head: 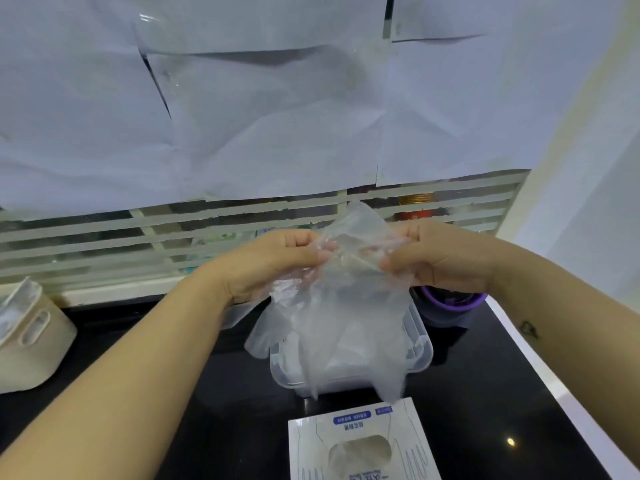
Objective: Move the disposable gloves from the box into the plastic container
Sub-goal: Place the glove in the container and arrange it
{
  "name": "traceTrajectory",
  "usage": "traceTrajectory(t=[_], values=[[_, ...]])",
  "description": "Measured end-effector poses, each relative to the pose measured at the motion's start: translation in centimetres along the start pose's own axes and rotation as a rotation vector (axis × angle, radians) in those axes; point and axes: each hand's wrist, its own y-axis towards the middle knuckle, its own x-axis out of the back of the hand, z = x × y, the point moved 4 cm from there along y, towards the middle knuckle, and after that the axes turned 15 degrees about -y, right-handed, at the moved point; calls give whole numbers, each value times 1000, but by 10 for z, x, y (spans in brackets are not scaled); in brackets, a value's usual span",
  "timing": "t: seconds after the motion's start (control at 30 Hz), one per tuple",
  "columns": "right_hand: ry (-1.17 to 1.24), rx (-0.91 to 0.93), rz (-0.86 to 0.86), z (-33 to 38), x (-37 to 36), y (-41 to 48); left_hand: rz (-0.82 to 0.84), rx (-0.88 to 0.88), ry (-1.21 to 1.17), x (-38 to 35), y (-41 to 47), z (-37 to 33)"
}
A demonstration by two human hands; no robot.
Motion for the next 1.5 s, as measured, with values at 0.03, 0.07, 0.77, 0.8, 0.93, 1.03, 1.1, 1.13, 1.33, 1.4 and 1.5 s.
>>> traceTrajectory(t=[0.03,0.07,0.77,0.8,0.93,1.03,1.1,1.13,1.33,1.4,1.5], values=[[-82,-2,4,-3,0,-2,-8,-10,-73,3,2,1],[-159,-12,-4,-6,-1,-5,-11,-14,-128,6,3,1],[-587,-61,-419,-61,-6,48,-877,-418,658,61,24,0],[-611,-90,-401,-69,-8,54,-819,-490,721,53,25,1],[-766,-200,-315,-95,-18,76,-147,-212,993,5,43,49],[-988,-315,-196,-111,-26,92,41,23,1101,-2,53,94],[-1031,-387,-129,-119,-29,98,42,103,1084,-1,58,110],[-1057,-417,-90,-120,-31,100,48,124,1082,-2,60,114],[-1176,-409,-126,-120,-36,90,128,214,1075,-8,75,142],[-1261,-259,-294,-108,-39,83,134,243,1038,-7,81,151],[-1337,-98,-291,-96,-48,83,122,271,981,-5,88,161]])
